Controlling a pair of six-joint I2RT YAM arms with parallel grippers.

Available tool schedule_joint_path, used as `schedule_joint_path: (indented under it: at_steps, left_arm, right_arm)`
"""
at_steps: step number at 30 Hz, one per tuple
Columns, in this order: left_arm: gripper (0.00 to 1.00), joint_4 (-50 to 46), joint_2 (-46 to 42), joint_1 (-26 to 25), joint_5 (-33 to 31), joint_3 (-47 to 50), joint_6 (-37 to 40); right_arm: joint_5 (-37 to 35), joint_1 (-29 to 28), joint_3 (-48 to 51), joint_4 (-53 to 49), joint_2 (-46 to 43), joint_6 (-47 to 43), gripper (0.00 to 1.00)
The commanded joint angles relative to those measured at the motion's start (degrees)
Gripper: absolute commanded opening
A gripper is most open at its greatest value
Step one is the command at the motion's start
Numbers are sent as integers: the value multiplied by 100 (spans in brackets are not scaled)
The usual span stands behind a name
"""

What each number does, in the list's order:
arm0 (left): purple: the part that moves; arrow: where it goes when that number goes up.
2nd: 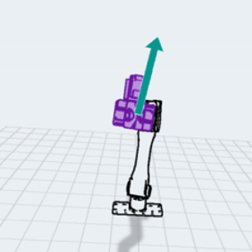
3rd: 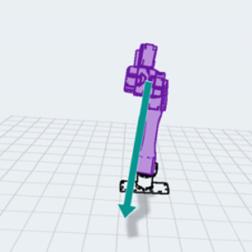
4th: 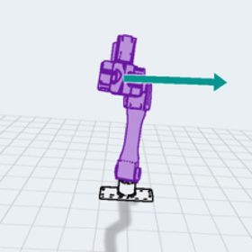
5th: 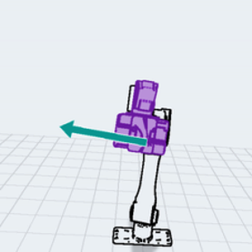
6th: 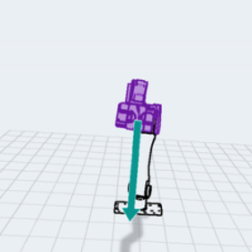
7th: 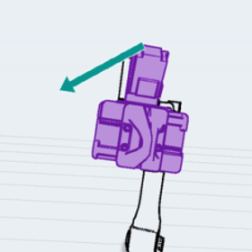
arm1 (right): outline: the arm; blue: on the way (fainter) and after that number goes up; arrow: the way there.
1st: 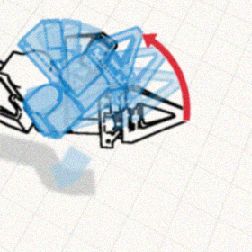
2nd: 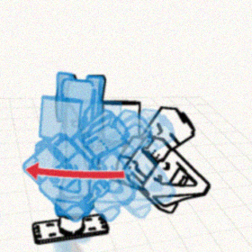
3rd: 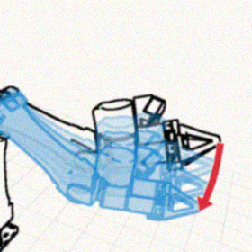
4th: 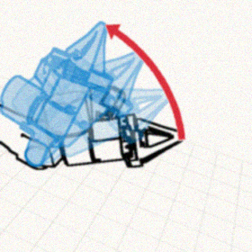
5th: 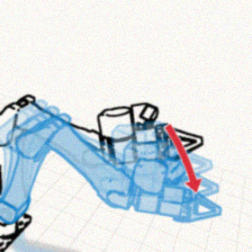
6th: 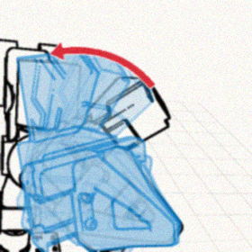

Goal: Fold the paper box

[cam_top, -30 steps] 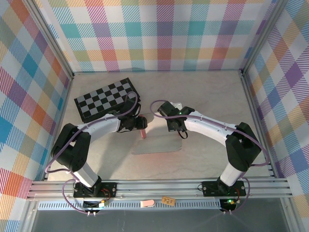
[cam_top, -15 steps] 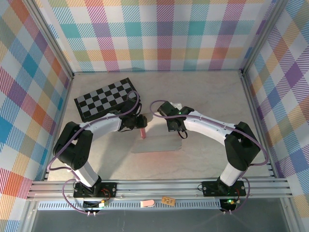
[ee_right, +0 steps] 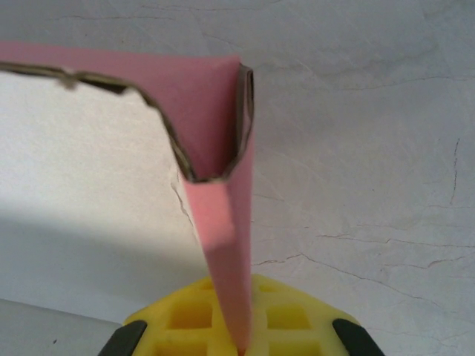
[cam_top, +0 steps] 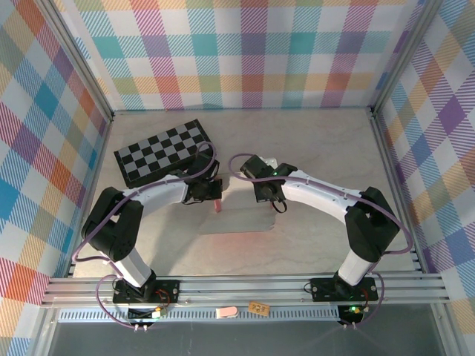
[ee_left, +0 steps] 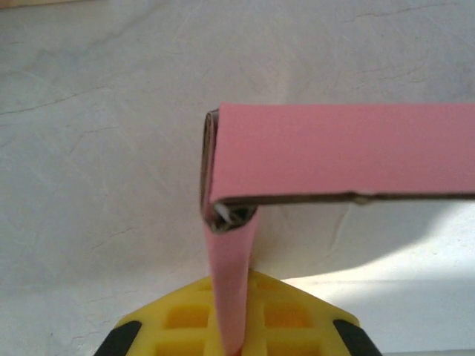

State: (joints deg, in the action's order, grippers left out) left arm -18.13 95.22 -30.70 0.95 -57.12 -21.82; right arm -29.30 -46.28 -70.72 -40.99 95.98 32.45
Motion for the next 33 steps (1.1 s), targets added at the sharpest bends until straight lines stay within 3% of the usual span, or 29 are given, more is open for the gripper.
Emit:
schedule_joint_path:
  at_steps: [1,7,10,13,17,26,29,33]
  left_arm:
    - [0,-798,186,-104,-801,-175,-72]
    - [4,-1152,358,-237,-1297,-205,-373]
    - [13,-1327,468,-294,-1530,-299,-380]
    - [11,-1299,512,-305,-1556,-267,-375]
    - [0,-1322,571,-330,-1600,-307,-354]
    - [0,-1449,659,-472,-1669,-505,-297]
    - [30,-1329,387,-472,-1429,-461,-304]
    - [48,-1036,-166,-354,-793,-347,-347]
  right_arm:
    - [-181,23,-186,-223,105,117,0]
    - [-287,14,-250,-378,196,291,0]
    - [-346,14,-273,-393,200,306,0]
    - [-366,17,-306,-425,227,299,0]
    - [-368,14,-322,-418,248,293,0]
    - [-363,18,-363,-429,296,289,0]
    - [-354,14,-387,-437,307,265,0]
    - [-350,14,-359,-454,290,255,0]
